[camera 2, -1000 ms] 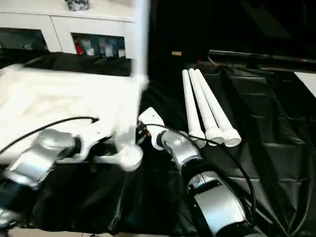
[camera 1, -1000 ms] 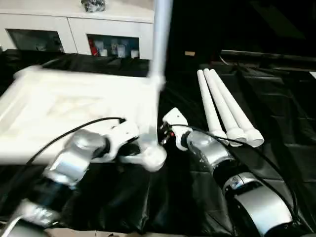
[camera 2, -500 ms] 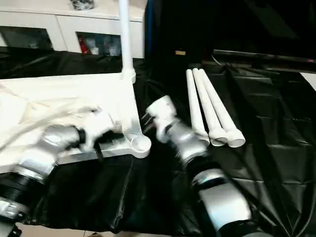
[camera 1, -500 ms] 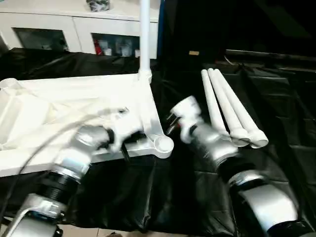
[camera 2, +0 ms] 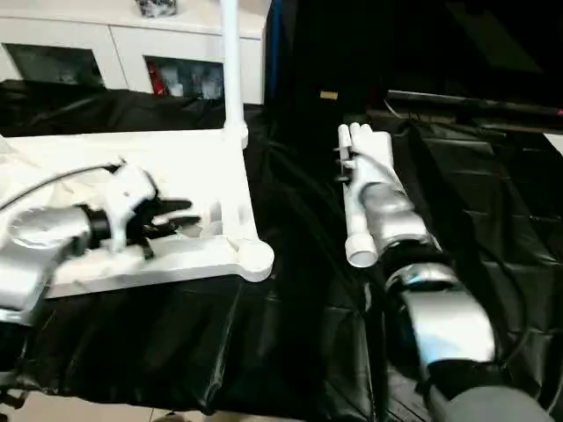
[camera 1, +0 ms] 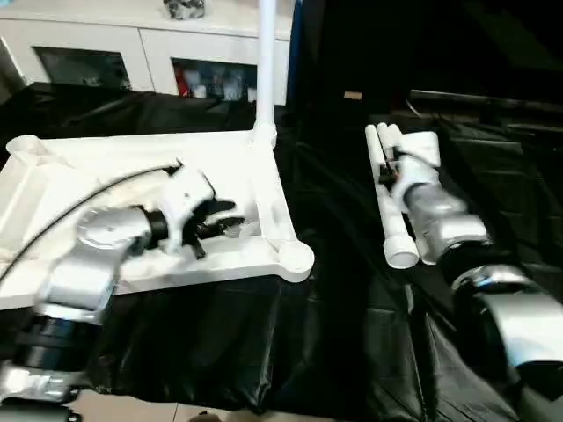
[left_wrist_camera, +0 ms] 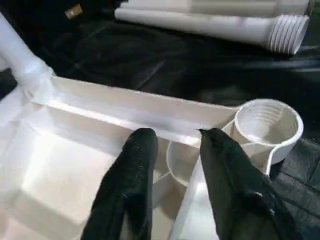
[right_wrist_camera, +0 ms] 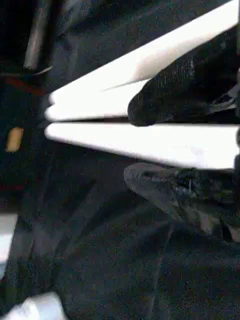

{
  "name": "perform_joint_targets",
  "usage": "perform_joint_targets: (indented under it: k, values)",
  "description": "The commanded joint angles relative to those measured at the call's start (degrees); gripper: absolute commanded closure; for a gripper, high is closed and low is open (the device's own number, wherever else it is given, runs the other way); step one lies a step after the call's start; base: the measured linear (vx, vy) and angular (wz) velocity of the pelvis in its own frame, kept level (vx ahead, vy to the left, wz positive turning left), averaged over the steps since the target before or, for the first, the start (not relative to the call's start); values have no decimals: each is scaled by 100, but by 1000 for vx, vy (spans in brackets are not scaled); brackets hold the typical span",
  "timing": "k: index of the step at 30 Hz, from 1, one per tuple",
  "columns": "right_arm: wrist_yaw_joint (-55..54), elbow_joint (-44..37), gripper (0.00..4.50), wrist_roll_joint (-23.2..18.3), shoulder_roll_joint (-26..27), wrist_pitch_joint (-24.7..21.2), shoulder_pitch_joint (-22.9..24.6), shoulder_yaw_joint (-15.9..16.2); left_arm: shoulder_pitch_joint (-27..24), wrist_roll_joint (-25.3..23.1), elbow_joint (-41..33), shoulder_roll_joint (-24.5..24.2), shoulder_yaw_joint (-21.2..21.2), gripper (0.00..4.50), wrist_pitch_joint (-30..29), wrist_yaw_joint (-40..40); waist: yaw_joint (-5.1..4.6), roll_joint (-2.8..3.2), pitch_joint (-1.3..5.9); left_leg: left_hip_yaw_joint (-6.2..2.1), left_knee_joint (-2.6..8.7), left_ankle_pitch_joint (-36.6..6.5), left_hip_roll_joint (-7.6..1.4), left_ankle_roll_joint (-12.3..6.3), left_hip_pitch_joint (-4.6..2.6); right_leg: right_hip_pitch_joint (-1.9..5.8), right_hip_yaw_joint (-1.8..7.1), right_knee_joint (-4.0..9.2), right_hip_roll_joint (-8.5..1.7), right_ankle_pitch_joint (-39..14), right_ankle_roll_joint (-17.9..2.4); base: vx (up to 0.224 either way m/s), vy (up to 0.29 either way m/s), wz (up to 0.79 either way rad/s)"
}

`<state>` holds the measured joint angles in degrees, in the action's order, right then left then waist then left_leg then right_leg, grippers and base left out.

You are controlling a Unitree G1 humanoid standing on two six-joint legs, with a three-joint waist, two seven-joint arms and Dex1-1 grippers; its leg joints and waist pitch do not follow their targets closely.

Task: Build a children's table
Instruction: Rotate table base, then pick table leg

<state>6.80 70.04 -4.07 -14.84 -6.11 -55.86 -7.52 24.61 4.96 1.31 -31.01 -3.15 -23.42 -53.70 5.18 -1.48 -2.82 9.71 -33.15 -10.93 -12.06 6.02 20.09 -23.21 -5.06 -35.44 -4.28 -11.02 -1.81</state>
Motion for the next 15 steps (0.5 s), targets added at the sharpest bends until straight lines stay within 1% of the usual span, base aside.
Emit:
perform_joint_targets:
  k: [1, 2, 4, 5, 6, 7, 8, 9, 11, 12, 13, 14, 15]
  values:
    - [-92, 113, 258, -58, -66, -172, -78, -65, -75, 128, -280, -75, 45, 246, -131, -86, 40, 33, 379, 23, 323, -607, -65, -106, 18, 364, 291, 260, -348, -247, -1242, 0, 0, 0]
    - [-99, 162, 258, -38, -82, -186, -100, -61, -153, 212, -430, -144, 36, 246, -201, -198, 38, 12, 381, 31, 316, -579, -61, -120, 26, 367, 297, 256, -353, -236, -1239, 0, 0, 0]
    - [-71, 211, 233, -40, -77, -240, -120, -68, -259, 295, -613, -227, 16, 217, -298, -329, 44, 10, 374, 33, 316, -581, -64, -129, 30, 356, 294, 256, -356, -328, -1235, 0, 0, 0]
    - [-58, 223, 233, -32, -73, -256, -122, -59, -295, 315, -671, -252, 12, 217, -321, -363, 44, 10, 374, 33, 316, -581, -64, -129, 30, 356, 294, 256, -356, -328, -1235, 0, 0, 0]
    - [-45, 247, 224, -30, -58, -283, -130, -65, -341, 350, -743, -279, 16, 210, -382, -380, 43, 6, 365, 42, 314, -617, -62, -131, 18, 335, 297, 267, -345, -377, -1229, 0, 0, 0]
    - [-45, 247, 212, -30, -58, -283, -130, -65, -341, 350, -743, -279, 16, 199, -382, -380, 49, 12, 365, 37, 313, -620, -64, -123, 26, 345, 300, 261, -344, -389, -1215, 0, 0, 0]
    - [-76, 295, 202, 0, -25, -309, -143, -82, -409, 397, -857, -311, 27, 188, -485, -393, 54, 0, 361, 39, 313, -641, -69, -103, 26, 340, 300, 261, -349, -432, -1202, 0, 0, 0]
    - [-102, 321, 202, 13, -6, -342, -147, -95, -443, 420, -918, -334, 25, 188, -534, -408, 60, 1, 357, 36, 316, -666, -71, -94, 27, 336, 299, 264, -350, -481, -1195, 0, 0, 0]
    - [-121, 334, 182, 24, 6, -364, -148, -102, -467, 434, -958, -351, 23, 169, -561, -418, 66, 18, 338, 31, 322, -838, -74, -13, 22, 316, 302, 282, -352, -705, -1151, 0, 0, 0]
    - [-148, 354, 169, 40, 14, -389, -147, -90, -504, 471, -1039, -384, 14, 159, -617, -405, 66, 8, 336, 30, 324, -888, -77, 5, 18, 315, 302, 289, -351, -759, -1132, 0, 0, 0]
    - [-144, 364, 169, 35, 21, -405, -146, -93, -516, 485, -1067, -396, 7, 159, -640, -397, 75, 8, 334, 24, 327, -957, -82, 44, 10, 311, 301, 284, -357, -834, -1106, 0, 0, 0]
    - [-161, 377, 161, 54, 27, -433, -144, -73, -521, 486, -1083, -410, -9, 149, -649, -402, 74, 0, 326, 28, 326, -1008, -75, 61, 9, 302, 304, 297, -349, -896, -1077, 0, 0, 0]
    - [-171, 386, 145, 67, 30, -451, -143, -60, -524, 487, -1094, -420, -19, 135, -655, -406, 79, 1, 325, 26, 325, -1018, -74, 72, 7, 301, 305, 296, -349, -920, -1065, 0, 0, 0]
